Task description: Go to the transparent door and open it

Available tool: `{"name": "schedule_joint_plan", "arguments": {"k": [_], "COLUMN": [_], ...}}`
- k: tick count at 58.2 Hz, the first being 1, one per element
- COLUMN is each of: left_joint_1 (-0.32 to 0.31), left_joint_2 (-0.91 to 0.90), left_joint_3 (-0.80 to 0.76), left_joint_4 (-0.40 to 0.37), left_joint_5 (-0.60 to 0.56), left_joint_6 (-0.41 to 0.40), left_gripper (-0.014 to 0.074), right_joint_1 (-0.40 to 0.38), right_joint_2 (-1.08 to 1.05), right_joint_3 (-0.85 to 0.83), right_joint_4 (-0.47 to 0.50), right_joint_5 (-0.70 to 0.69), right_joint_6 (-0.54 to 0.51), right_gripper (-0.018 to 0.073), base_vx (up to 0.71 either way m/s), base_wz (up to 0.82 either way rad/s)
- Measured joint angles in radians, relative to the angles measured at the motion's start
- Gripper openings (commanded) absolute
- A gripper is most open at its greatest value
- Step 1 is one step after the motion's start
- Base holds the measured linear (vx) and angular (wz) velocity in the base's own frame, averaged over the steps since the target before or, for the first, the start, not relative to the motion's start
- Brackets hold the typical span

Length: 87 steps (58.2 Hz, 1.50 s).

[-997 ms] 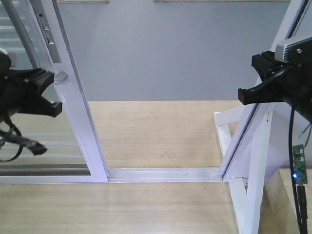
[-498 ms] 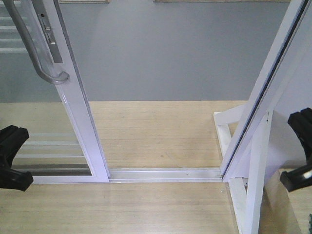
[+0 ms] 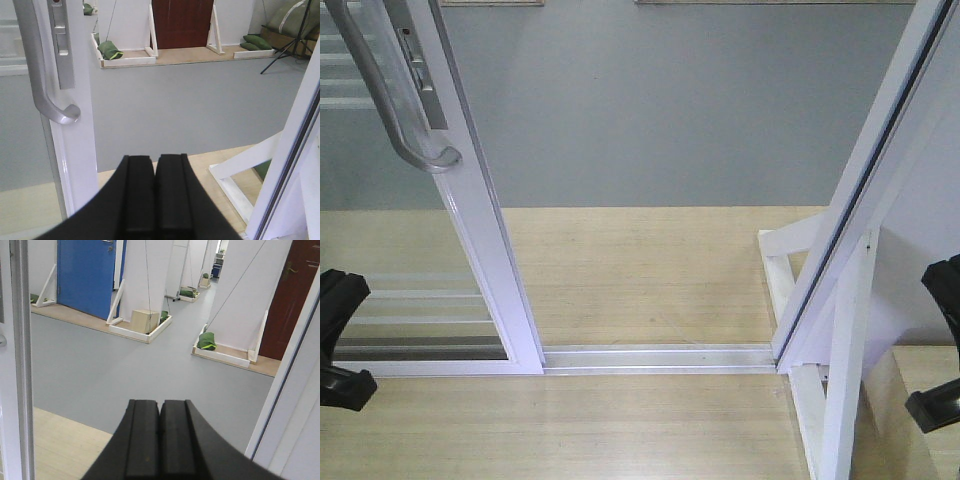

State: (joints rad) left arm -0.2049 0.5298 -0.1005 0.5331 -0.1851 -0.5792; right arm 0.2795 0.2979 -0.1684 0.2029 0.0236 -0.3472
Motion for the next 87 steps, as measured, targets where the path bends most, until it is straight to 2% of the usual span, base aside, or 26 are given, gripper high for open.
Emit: {"name": "schedule_joint_plan", "arguments": {"k": [28, 33, 38, 43, 47, 51, 53, 59, 70, 80, 87], "left_joint_1": [0.0, 0.0, -0.011, -0.027, -0.031, -0.031, -0.031, -0.031, -0.031, -0.031, -0.031], "left_joint_2": [0.0, 0.0, 0.0, 0.0, 0.0, -0.001, -0.001, -0.001, -0.03, -0.245, -0.408], "left_joint_3": [0.0, 0.0, 0.001, 0.001, 0.001, 0.001, 0.001, 0.001, 0.016, 0.122, 0.126], "left_joint_4": [0.0, -0.019, -0.094, -0.237, -0.385, -0.475, -0.496, -0.522, -0.533, -0.533, -0.533], "left_joint_5": [0.005, 0.001, -0.013, -0.039, -0.054, -0.056, -0.056, -0.056, -0.011, 0.047, 0.172], "left_joint_6": [0.0, 0.004, 0.085, 0.256, 0.411, 0.515, 0.551, 0.586, 0.594, 0.596, 0.596], "left_gripper": [-0.0008, -0.0008, -0.0008, -0.0007, -0.0006, -0.0006, -0.0006, -0.0006, -0.0006, -0.0006, -0.0006], "right_joint_1": [0.0, 0.0, 0.0, 0.0, 0.0, 0.0, 0.0, 0.0, 0.0, 0.0, 0.0], "right_joint_2": [0.0, 0.0, 0.0, 0.0, 0.0, 0.0, 0.0, 0.0, 0.0, 0.0, 0.0], "right_joint_3": [0.0, 0.0, 0.0, 0.0, 0.0, 0.0, 0.0, 0.0, 0.0, 0.0, 0.0], "right_joint_4": [0.0, 0.0, 0.0, 0.0, 0.0, 0.0, 0.0, 0.0, 0.0, 0.0, 0.0], "right_joint_5": [0.0, 0.0, 0.0, 0.0, 0.0, 0.0, 0.0, 0.0, 0.001, 0.001, 0.001], "right_joint_6": [0.0, 0.0, 0.0, 0.0, 0.0, 0.0, 0.0, 0.0, 0.0, 0.0, 0.0], "right_gripper": [-0.0005, -0.0005, -0.0005, -0.0005, -0.0005, -0.0005, -0.0005, -0.0005, -0.0005, -0.0005, -0.0005], "base_vx": [0.0, 0.0, 0.0, 0.0, 0.0, 0.0, 0.0, 0.0, 0.0, 0.0, 0.0], "base_wz": [0.0, 0.0, 0.0, 0.0, 0.0, 0.0, 0.0, 0.0, 0.0, 0.0, 0.0]}}
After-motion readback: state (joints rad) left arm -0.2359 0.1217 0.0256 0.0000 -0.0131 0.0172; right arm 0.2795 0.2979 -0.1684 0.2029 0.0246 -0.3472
